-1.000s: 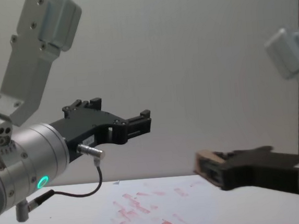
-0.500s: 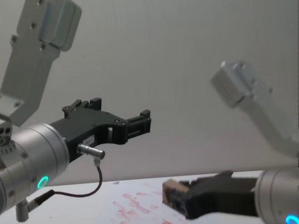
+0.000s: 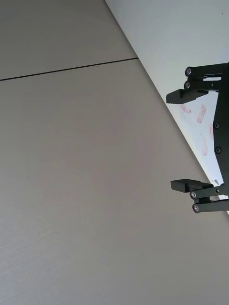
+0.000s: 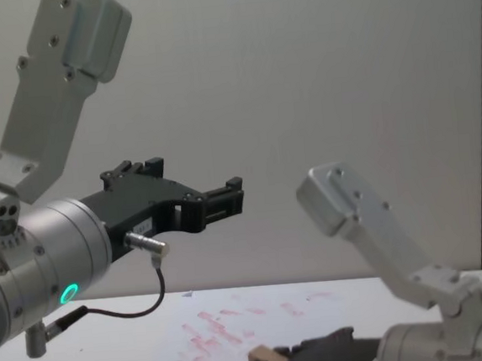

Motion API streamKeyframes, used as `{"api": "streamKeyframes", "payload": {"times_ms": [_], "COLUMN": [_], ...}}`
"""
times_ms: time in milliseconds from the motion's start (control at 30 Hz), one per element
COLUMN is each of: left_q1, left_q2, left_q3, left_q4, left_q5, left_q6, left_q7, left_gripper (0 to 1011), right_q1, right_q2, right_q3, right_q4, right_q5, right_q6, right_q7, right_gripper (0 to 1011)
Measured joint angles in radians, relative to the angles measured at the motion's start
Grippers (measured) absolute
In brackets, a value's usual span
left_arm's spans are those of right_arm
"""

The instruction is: Use the one hand to pick up the stamp and affix it onto the A4 paper.

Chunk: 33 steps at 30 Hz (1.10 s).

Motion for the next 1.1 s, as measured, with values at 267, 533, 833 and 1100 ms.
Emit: {"api": "streamKeyframes", "payload": {"times_ms": [267,533,833,1100], "left_q1": [0.0,0.0,0.0,0.0], "left_q2": [0.0,0.0,0.0,0.0], "left_q3": [0.0,0.0,0.0,0.0], "left_q4": [0.0,0.0,0.0,0.0], "left_q5": [0.0,0.0,0.0,0.0], "left_q6": [0.0,0.0,0.0,0.0], "left_q7": [0.0,0.0,0.0,0.0], "left_gripper": [1003,1003,1003,1003], "right_q1": [0.0,-0.006,-0.01,0.006], "right_q2": [-0.013,-0.018,-0.021,-0.03], "right_q3": [-0.011,-0.015,-0.017,-0.009], "right_q4": [0.025,0.031,0.033,-0.016], "right_q5": [0.005,0.017,0.033,0.066], "right_q6": [0.002,-0.001,-0.029,-0.061], "right_q7": [-0.026,-0.052,-0.071,-0.072], "right_gripper": [220,219,219,220]}}
